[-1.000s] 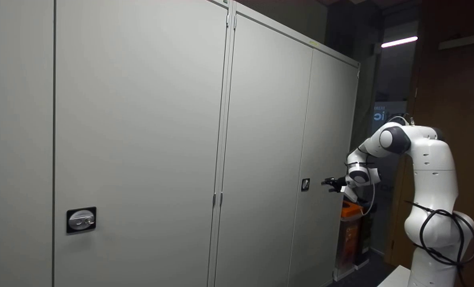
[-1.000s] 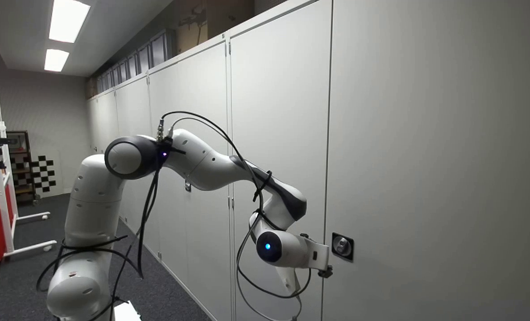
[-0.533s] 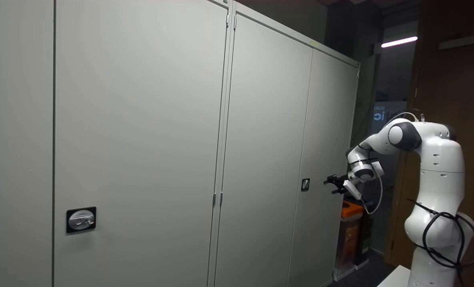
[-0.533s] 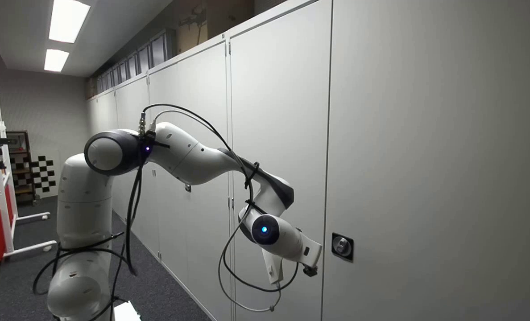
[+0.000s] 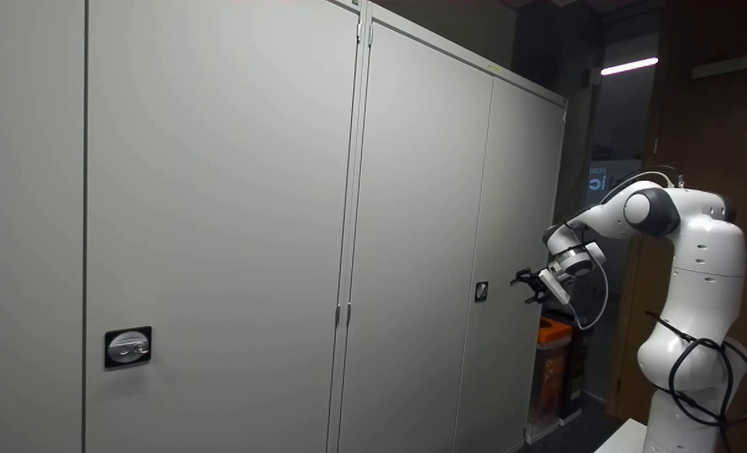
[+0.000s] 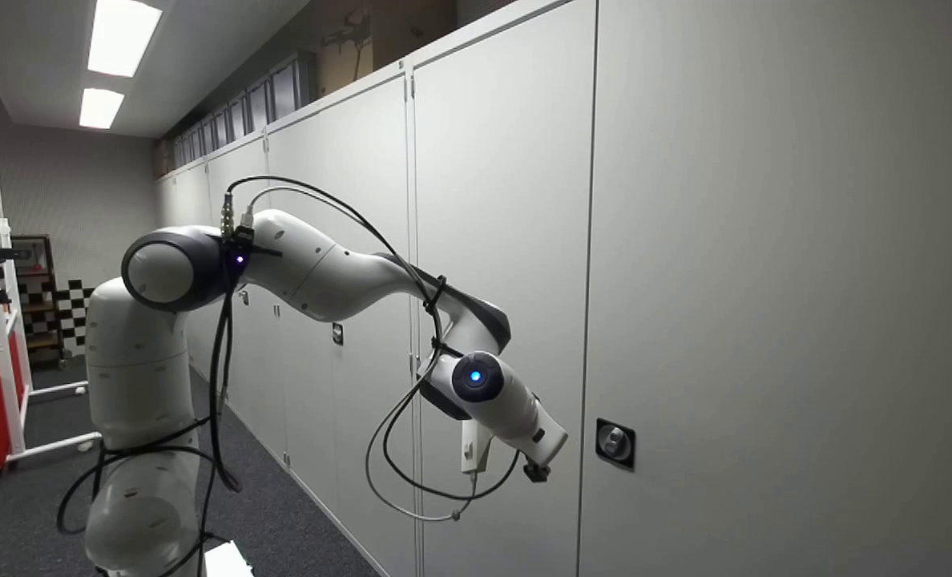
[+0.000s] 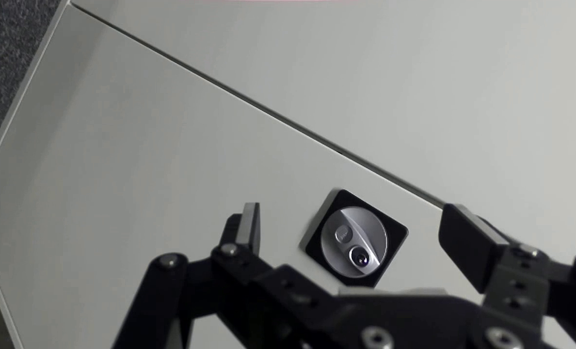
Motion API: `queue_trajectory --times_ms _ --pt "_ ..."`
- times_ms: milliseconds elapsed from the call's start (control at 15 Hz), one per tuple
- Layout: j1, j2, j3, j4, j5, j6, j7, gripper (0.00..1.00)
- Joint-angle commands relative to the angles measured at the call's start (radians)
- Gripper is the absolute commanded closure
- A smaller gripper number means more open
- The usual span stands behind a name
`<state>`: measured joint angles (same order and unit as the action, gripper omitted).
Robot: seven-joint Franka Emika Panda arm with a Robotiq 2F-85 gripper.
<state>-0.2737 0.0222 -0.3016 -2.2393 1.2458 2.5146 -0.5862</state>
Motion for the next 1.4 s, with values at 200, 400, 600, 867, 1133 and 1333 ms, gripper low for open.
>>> queue_trajectory --times_ms 200,400,600,867,1133,1333 --pt "0.002 -0.104 0.019 -0.04 -0.055 0.022 0.301 0.0" --pt "0.001 -0.124 0.023 -0.04 -0.086 0.026 0.435 0.0" --pt "-0.003 -0.147 0.022 -0.041 -0.134 0.008 0.577 0.0" --pt "-0.011 -0.173 0.021 -0.032 -0.242 -0.017 0.799 0.0" --pt "-0.02 -0.209 0.018 -0.031 -0.339 -0.056 0.98 0.0" --pt "-0.031 -0.241 0.016 -0.029 -0.388 -0.107 1.086 0.0"
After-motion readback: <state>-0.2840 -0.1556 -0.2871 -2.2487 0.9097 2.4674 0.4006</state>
